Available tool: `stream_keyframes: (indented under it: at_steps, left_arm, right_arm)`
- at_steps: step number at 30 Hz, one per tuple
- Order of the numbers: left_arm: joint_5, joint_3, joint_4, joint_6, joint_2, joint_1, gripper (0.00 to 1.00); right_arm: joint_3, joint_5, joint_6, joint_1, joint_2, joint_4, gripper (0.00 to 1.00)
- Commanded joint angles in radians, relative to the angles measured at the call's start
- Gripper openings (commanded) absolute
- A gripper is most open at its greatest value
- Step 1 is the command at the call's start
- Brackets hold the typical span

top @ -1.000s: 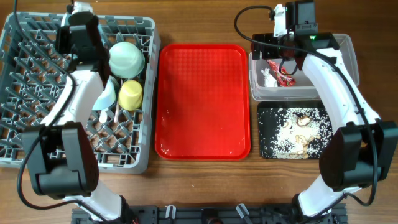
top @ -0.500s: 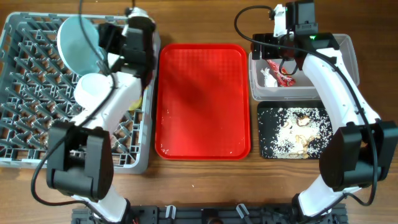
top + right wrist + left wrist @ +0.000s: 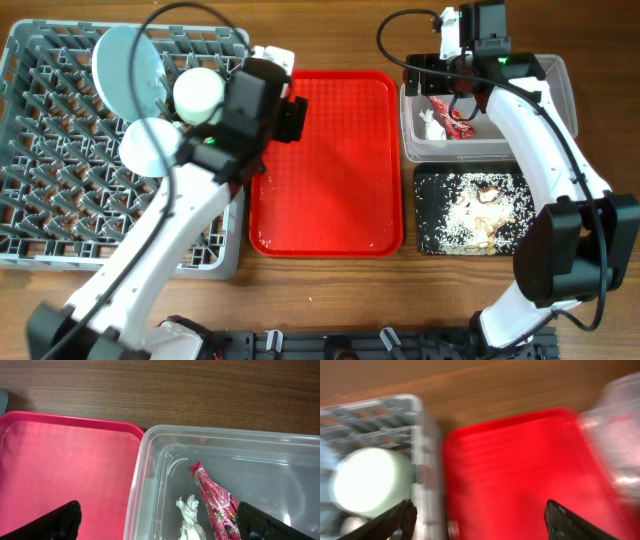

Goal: Sort waste into correct bins and load items into the dishwasher rack

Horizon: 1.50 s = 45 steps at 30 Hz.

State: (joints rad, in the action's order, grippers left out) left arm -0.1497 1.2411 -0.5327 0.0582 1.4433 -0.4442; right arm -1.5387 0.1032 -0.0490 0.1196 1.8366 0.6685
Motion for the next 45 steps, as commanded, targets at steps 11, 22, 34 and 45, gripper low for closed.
stream_keyframes:
  at_steps: [11, 22, 34, 45]
  left_arm:
    - [0.388, 0.003, -0.153, 0.140, -0.100, 0.119, 1.00]
    - [0.388, 0.003, -0.157, 0.140, -0.100, 0.119, 1.00]
    - [0.388, 0.003, -0.157, 0.140, -0.100, 0.119, 1.00]
    - [0.388, 0.003, -0.157, 0.140, -0.100, 0.119, 1.00]
  right_arm:
    - [-0.004, -0.009, -0.006, 0.003, 0.007, -0.002, 1.00]
    - [-0.004, -0.009, -0.006, 0.003, 0.007, -0.002, 1.00]
    - [-0.004, -0.009, -0.006, 0.003, 0.007, -0.002, 1.00]
    - [-0.004, -0.009, -0.006, 0.003, 0.007, -0.002, 1.00]
